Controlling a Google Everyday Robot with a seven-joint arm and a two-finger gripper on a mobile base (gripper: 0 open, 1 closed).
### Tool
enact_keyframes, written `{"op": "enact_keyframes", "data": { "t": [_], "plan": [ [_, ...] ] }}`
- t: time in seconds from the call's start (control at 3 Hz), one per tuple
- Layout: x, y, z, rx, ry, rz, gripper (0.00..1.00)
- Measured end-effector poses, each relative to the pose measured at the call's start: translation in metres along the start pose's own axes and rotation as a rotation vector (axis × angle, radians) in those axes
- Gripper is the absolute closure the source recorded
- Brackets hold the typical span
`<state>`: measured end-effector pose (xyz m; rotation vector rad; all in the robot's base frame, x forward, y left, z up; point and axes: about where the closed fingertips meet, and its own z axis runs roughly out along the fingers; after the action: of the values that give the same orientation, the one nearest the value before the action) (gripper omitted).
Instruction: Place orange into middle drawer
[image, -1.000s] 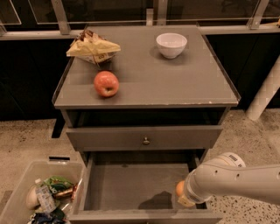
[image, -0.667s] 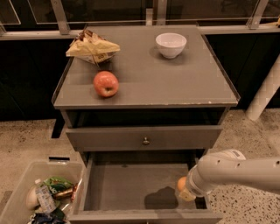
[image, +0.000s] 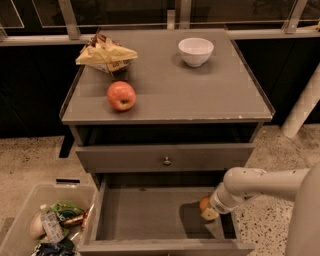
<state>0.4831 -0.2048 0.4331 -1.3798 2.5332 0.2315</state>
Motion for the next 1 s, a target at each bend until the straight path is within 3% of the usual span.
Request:
{"op": "enact_keyframes", "data": {
  "t": [0.33, 0.67, 1.0],
  "plan": [
    [0.0054, -0.0025, 0.0373, -0.029, 0.015, 0.001, 1.0],
    [0.0082, 0.0005, 0.0433, -0.039, 0.019, 0.004, 1.0],
    [0.0082, 0.0005, 0.0433, -0.039, 0.019, 0.004, 0.81]
  ]
}}
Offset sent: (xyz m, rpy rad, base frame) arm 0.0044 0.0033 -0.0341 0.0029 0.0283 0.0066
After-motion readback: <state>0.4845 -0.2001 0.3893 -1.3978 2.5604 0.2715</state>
